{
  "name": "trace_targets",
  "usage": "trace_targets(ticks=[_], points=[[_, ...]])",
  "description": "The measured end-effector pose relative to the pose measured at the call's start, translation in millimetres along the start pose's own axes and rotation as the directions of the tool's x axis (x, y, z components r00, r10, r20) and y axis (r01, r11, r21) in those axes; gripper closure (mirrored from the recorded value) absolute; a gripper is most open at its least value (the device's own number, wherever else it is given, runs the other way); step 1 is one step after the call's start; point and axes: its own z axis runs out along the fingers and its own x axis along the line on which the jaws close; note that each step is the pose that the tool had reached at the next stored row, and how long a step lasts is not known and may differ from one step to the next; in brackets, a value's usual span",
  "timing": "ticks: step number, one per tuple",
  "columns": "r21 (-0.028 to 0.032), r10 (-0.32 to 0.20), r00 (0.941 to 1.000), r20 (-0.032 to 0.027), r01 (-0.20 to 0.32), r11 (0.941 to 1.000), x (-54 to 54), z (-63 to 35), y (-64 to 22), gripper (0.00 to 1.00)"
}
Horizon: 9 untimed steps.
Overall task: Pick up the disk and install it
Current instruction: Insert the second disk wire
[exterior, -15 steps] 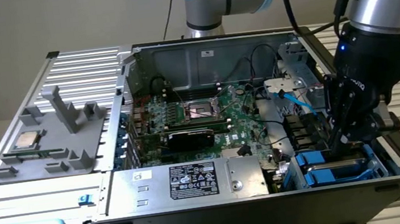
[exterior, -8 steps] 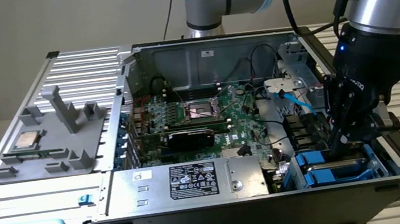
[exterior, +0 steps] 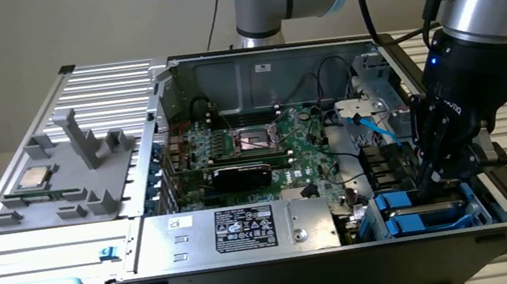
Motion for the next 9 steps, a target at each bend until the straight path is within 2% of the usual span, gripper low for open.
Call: trace_targets(ticks=[9], points=[[0.0,0.0,1.0,0.0001,0.0,1.0,0.0,0.0,0.1,0.84]])
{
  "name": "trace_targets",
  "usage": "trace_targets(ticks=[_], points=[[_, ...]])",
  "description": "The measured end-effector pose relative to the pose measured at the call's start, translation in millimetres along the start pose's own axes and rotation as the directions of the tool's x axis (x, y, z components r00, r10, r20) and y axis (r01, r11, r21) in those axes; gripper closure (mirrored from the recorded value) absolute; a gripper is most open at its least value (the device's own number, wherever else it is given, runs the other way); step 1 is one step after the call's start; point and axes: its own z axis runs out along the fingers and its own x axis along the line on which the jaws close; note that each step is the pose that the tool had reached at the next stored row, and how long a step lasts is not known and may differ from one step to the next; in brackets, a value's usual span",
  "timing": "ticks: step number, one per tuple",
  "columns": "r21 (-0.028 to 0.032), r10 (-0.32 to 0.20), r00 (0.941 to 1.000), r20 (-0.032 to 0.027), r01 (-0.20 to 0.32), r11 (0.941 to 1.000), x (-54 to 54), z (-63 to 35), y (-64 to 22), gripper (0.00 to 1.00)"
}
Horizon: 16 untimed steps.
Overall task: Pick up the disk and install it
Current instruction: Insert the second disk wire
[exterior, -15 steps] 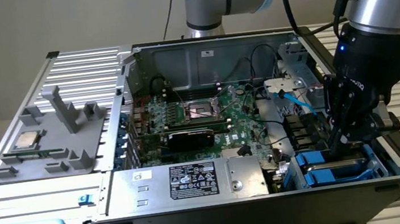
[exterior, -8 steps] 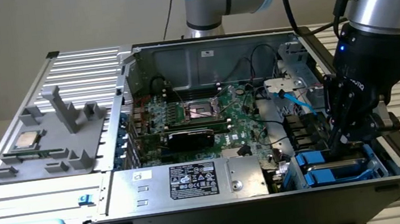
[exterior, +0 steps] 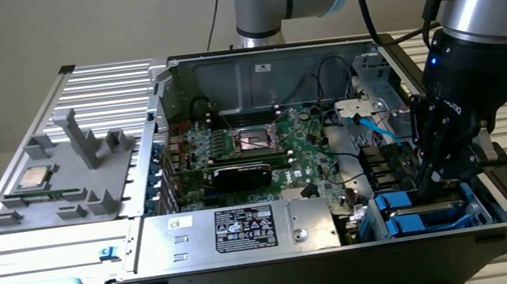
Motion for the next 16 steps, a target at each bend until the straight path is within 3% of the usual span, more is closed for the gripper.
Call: trace_targets(ticks=[16], points=[[0.0,0.0,1.0,-0.0003,0.0,1.0,-1.0,-5.0,-0.2,0.82]])
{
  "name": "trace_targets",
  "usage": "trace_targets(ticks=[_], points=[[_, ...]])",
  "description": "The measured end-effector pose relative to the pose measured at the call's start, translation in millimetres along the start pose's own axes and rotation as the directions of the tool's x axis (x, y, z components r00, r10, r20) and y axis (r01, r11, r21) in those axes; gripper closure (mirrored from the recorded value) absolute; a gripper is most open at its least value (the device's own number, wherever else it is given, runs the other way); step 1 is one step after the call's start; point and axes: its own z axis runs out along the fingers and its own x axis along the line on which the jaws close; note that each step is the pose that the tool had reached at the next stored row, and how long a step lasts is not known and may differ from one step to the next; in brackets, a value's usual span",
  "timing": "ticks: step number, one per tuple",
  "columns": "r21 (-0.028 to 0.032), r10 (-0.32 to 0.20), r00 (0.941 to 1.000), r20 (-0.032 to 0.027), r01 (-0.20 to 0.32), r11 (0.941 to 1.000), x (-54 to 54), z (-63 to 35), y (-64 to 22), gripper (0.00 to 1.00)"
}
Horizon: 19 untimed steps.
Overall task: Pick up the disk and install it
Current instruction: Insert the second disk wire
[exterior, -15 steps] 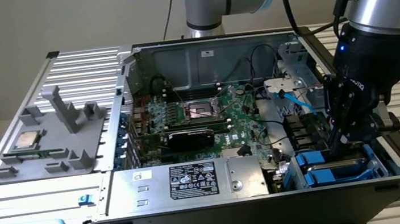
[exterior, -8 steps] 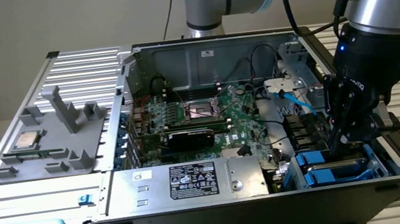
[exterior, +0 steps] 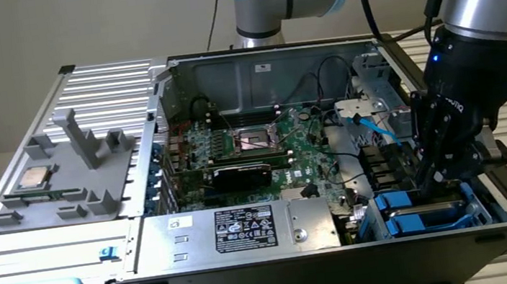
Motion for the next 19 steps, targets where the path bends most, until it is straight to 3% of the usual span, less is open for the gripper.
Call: trace_targets(ticks=[1,2,8,11,12,19], points=[[0.0,0.0,1.0,-0.0001,0.0,1.0,0.0,0.0,0.0,0.82],[0.0,0.0,1.0,-0.0002,0.0,1.0,0.0,0.0,0.0,0.76],[0.0,0.0,1.0,0.0003,0.0,1.0,-0.1,-0.3,0.0,0.76],[0.0,0.0,1.0,0.0003,0.0,1.0,-0.1,-0.3,0.0,0.74],[0.0,0.0,1.0,0.0003,0.0,1.0,0.0,-0.2,0.0,0.67],[0.0,0.0,1.0,0.0003,0.0,1.0,-0.1,-0.2,0.0,0.65]])
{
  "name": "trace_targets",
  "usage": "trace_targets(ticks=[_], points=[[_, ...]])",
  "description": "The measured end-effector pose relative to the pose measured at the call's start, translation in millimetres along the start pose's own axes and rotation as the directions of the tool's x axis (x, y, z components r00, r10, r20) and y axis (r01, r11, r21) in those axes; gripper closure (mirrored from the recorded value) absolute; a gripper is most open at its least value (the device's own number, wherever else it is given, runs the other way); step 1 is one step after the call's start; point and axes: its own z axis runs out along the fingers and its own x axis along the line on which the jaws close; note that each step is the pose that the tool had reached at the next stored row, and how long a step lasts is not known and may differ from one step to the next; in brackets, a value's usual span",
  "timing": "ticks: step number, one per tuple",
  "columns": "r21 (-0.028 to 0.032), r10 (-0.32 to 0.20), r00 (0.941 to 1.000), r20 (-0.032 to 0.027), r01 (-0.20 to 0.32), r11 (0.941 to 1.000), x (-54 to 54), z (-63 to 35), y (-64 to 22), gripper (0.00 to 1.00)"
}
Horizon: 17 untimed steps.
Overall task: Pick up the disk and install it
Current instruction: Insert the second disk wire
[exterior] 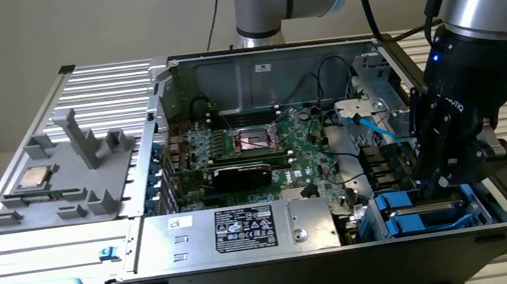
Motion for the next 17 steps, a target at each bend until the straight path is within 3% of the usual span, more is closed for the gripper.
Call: trace_targets(ticks=[1,10,17], points=[[0.0,0.0,1.0,0.0,0.0,1.0,0.0,0.0,0.0,0.59],[0.0,0.0,1.0,0.0001,0.0,1.0,-0.6,-3.0,0.0,0.59],[-0.0001,0.0,1.0,0.0,0.0,1.0,-5.5,-27.4,-0.3,0.59]])
